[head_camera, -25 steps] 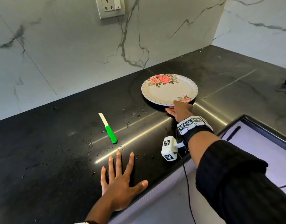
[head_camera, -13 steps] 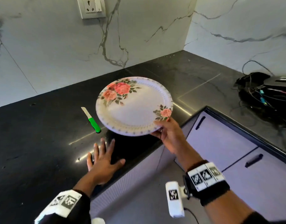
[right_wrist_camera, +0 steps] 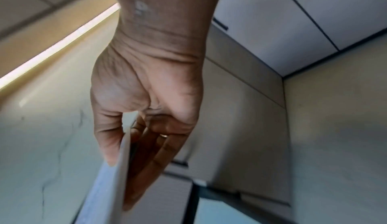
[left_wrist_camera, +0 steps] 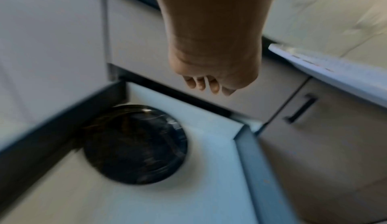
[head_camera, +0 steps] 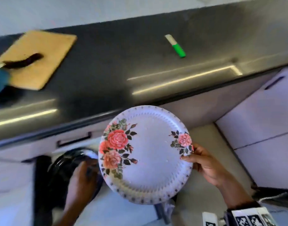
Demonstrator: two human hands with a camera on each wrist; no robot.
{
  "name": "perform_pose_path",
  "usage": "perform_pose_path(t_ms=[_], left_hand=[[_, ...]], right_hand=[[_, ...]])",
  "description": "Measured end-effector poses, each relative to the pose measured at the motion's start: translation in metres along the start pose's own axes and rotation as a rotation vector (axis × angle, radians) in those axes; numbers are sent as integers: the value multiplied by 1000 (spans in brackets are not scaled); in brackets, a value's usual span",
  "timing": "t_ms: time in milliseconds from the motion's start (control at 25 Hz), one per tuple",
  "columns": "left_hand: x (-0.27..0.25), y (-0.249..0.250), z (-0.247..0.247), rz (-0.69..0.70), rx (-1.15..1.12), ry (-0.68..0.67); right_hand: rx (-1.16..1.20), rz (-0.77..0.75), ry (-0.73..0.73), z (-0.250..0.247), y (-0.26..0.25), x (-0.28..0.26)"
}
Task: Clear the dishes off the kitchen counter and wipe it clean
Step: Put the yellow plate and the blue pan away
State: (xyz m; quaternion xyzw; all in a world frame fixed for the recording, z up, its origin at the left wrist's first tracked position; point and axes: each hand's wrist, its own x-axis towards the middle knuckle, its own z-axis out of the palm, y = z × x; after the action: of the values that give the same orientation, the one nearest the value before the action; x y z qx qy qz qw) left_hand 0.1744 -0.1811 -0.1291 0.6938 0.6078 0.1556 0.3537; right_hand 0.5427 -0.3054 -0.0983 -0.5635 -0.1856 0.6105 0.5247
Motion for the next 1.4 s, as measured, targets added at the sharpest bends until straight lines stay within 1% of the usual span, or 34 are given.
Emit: perform_pose_path(t_ms=[40, 80, 120, 160, 240, 320, 400, 480, 640, 720, 840, 920, 1000, 1040, 1120, 1200, 1280, 1320, 1400], left_hand=[[-25, -55, -10, -45, 102, -37], [-48, -104, -17, -110, 159, -89], [-71, -147, -21, -168, 184, -130], [-88, -174, -23, -191, 228, -148], [-113, -212, -23, -239, 309, -144], [-130, -237, -21, -368, 390, -130], [-145, -259, -18, -498, 444, -159], [-156, -279, -15, -545, 491, -194], [-159, -305, -11, -558, 480, -222], [-159, -312, -7, -576, 453, -221], [-161, -317, -2, -579, 413, -217], [-163, -317, 0, -576, 401, -220], [-166, -317, 1, -580, 375, -217], [-167, -317, 0, -578, 361, -214], [-167, -315, -3, -561, 347, -208], [-166, -311, -7, -536, 341, -199], [-164, -304, -14, -506, 330, -197], [-161, -300, -18, -489, 324, -193], [-157, -288, -31, -454, 303, -161]], right_hand=[[-52, 49, -76, 25, 19, 5], [-98, 103, -144, 47, 39, 13], [-151, 161, -207, 69, 56, 21], [-211, 212, -248, 86, 69, 29], [-301, 301, -297, 117, 97, 46], [-350, 367, -313, 145, 129, 66], [-423, 393, -300, 171, 164, 94], [-479, 386, -264, 194, 202, 124], [-398, 353, -118, 232, 260, 173], [-404, 335, -75, 244, 282, 191], [-385, 311, -31, 251, 305, 199], [-511, 249, 60, 256, 310, 197], [-736, 169, 160, 260, 313, 199], [-836, 136, 177, 263, 313, 199], [-1024, 70, 177, 270, 309, 200], [-1200, 46, 136, 279, 304, 197], [-1340, 97, 57, 286, 298, 190], [-1378, 132, 26, 289, 295, 187], [-1405, 153, -12, 301, 284, 173]])
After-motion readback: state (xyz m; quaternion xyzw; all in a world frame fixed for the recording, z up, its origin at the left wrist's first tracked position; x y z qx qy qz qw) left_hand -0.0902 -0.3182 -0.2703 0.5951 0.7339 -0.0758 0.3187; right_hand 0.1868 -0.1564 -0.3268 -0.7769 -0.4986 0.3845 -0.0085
